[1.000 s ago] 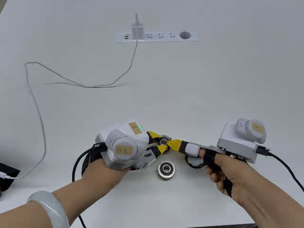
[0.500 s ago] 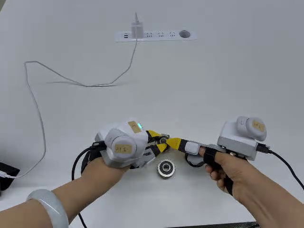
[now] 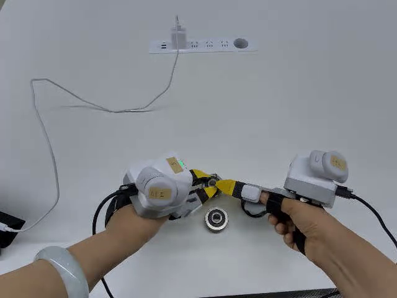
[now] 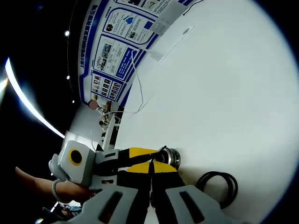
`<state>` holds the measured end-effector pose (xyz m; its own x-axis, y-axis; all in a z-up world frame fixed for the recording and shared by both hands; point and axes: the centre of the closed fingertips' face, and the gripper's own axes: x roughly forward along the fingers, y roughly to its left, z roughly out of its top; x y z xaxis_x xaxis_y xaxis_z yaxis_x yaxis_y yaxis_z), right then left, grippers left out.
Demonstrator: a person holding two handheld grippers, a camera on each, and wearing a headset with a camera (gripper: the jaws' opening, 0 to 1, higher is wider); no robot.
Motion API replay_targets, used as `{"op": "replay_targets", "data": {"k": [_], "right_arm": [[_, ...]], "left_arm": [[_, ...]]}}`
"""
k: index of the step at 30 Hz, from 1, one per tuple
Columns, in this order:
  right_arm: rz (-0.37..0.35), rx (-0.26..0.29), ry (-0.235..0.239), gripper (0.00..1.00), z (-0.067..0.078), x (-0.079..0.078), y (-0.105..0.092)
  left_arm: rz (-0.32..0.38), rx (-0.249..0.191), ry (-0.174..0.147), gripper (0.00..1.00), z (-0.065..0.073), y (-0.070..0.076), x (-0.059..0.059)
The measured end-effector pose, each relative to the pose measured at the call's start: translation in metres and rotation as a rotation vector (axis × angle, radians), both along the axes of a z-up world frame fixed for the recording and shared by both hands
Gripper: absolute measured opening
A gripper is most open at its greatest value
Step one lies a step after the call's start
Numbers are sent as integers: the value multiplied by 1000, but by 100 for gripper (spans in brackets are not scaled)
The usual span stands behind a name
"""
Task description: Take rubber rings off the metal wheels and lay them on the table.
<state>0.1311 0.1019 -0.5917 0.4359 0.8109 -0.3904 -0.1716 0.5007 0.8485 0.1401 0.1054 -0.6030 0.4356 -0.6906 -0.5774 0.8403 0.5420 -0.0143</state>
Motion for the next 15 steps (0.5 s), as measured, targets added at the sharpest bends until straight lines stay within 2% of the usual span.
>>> {"op": "replay_targets", "data": {"k": [7,15], "right_arm": [[6,28,-10,1,7,-4,1],[-56,11,19,1,-2,3,-8]], "left_arm": [[-2,2,-1,13,0,0,0],[-8,11,-4,13,0,0,0]]}}
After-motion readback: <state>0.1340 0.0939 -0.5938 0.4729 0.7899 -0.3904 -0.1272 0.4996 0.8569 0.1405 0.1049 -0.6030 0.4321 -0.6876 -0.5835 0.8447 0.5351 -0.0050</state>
